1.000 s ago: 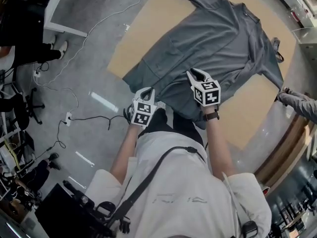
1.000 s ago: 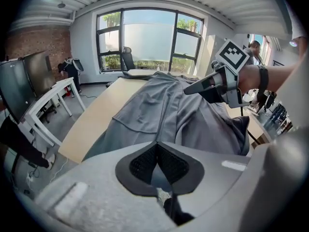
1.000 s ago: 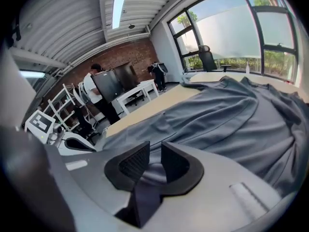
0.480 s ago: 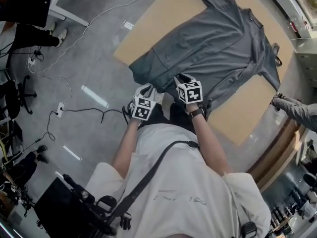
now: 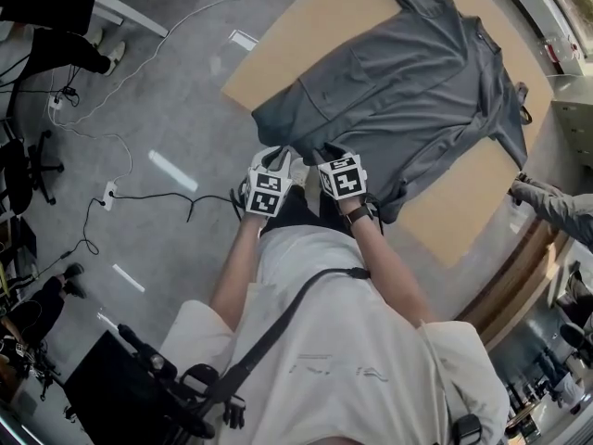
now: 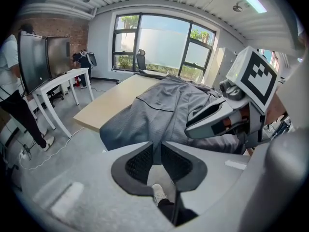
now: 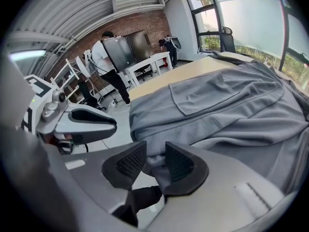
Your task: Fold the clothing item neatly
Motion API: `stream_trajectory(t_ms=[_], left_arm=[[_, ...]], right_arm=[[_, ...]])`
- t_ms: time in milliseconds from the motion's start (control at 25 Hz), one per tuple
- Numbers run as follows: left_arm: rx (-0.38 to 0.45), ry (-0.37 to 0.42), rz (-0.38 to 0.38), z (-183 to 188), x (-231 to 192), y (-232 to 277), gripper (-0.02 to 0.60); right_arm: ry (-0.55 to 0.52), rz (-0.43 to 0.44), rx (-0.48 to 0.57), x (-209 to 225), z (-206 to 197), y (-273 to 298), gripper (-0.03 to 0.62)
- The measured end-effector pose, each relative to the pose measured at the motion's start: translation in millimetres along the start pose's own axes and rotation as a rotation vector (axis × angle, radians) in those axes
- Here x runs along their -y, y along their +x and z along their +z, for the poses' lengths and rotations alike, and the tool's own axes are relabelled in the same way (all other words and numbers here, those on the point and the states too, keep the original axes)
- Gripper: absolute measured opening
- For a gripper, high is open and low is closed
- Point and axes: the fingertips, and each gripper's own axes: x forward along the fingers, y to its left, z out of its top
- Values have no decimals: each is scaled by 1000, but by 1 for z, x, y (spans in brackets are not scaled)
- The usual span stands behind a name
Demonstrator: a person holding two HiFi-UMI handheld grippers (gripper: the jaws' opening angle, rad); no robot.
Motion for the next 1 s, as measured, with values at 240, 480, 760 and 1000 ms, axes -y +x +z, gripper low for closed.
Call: stream_trajectory(t_ms=[240, 480, 760, 1000], left_arm=[[-1, 4, -6, -2, -12, -4, 55], [-4, 26, -40, -1, -11, -6, 55], [2, 109, -104, 11, -10, -17, 55], [33, 178, -116, 30, -7, -26, 55]], right_arm=[[-91, -73, -22, -5, 0, 17, 90], [-91, -106, -3, -8, 2, 10, 26], [-37, -83, 111, -12, 22, -26, 25], [18, -76, 161, -13, 12, -62, 20]])
